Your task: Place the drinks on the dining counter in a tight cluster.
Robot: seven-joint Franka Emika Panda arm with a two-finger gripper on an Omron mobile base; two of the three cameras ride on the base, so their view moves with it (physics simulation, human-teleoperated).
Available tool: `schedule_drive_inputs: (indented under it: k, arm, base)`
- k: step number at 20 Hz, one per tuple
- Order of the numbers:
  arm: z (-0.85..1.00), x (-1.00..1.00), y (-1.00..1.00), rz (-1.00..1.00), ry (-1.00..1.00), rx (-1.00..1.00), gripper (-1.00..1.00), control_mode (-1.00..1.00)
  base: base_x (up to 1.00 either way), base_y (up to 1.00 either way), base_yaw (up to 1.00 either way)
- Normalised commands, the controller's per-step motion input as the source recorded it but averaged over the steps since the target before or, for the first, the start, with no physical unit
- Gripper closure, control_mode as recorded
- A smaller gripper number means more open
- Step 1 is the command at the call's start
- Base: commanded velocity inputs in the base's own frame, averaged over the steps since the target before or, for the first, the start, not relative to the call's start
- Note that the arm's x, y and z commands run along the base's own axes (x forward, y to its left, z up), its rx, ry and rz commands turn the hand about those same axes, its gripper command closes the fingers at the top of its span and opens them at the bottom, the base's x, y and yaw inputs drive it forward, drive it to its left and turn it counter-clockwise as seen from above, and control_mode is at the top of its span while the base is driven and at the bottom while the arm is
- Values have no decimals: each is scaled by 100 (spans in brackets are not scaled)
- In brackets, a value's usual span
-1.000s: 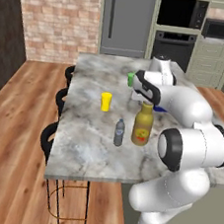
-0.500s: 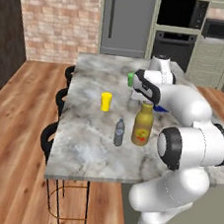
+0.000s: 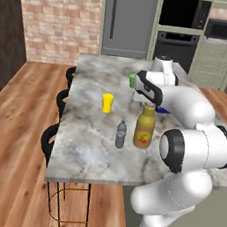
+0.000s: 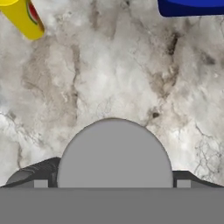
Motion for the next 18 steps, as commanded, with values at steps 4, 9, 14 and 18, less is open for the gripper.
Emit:
schedule_drive_inputs:
  k: [4, 9, 14, 18]
  arm:
    - [5, -16, -4, 0, -3, 0, -100, -100]
    - [32, -28, -24, 0, -5, 1, -100, -100]
    - [40, -49, -17, 0, -3, 2, -100, -100]
    - [33, -86, 0, 0, -6, 1, -100, -100]
  base:
    - [0, 0, 0]
    - [0, 0, 0]
    - [0, 0, 0]
    - [0, 0, 0]
